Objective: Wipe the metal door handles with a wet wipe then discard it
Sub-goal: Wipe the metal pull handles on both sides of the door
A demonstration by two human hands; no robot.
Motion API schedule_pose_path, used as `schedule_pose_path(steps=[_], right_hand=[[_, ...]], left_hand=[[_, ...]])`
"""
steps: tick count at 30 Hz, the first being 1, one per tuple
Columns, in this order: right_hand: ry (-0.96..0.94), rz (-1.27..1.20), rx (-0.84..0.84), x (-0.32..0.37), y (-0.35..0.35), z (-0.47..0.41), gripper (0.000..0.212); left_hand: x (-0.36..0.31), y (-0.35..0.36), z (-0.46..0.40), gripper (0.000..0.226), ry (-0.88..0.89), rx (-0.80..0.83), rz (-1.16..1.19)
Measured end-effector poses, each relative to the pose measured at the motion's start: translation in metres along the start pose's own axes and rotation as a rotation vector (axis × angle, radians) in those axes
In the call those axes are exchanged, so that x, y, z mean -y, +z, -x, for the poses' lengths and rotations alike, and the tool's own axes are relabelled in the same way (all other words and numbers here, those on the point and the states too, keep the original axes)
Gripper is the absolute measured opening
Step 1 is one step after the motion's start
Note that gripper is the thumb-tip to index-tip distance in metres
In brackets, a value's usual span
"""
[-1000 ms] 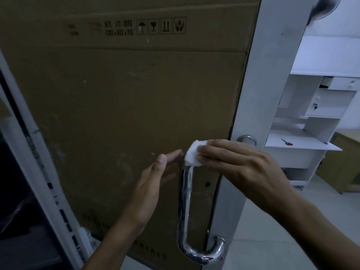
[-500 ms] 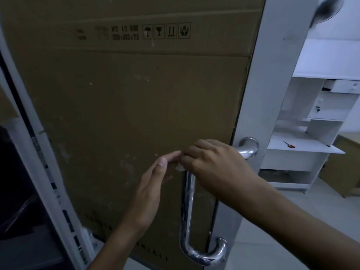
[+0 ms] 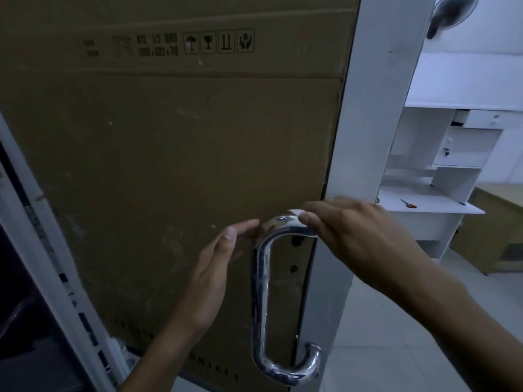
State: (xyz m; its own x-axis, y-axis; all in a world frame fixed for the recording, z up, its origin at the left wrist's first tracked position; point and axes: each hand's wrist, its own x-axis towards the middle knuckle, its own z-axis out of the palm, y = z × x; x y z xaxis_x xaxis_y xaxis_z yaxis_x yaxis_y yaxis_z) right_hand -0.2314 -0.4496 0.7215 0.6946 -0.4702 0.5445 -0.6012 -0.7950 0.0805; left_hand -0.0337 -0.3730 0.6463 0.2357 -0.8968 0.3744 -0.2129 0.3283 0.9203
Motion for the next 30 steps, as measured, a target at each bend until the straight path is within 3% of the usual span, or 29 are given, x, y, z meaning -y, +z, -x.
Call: schedule_pose_path(steps=[6, 10, 14, 21, 26, 30], right_hand=[[-0.131, -0.246, -0.473, -0.028, 0.042, 0.035, 0.029], [-0.238, -0.063, -0.648, -0.027, 0.070, 0.038, 0.023], [-0.306, 0.030, -0.703, -0.023, 0.082, 0.031, 0.027], [0.029, -0.404, -0.623, -0.025, 0.075, 0.029, 0.039], [0.377, -0.782, -0.776, 0.004, 0.103, 0.042, 0.046], [0.522, -0.862, -0.902, 0.035, 0.102, 0.040, 0.044]], left_hand=[[0.000, 0.003, -0.004, 0.050, 0.026, -0.016, 0.035], [0.000, 0.004, -0.003, 0.051, 0.032, -0.009, 0.045], [-0.001, 0.004, -0.004, 0.057, 0.032, -0.019, 0.066], [-0.003, 0.009, -0.003, 0.047, 0.031, -0.066, 0.063], [-0.006, 0.011, 0.000, 0.052, 0.026, -0.073, 0.051], [-0.007, 0.011, 0.000, 0.048, 0.002, -0.089, 0.018]])
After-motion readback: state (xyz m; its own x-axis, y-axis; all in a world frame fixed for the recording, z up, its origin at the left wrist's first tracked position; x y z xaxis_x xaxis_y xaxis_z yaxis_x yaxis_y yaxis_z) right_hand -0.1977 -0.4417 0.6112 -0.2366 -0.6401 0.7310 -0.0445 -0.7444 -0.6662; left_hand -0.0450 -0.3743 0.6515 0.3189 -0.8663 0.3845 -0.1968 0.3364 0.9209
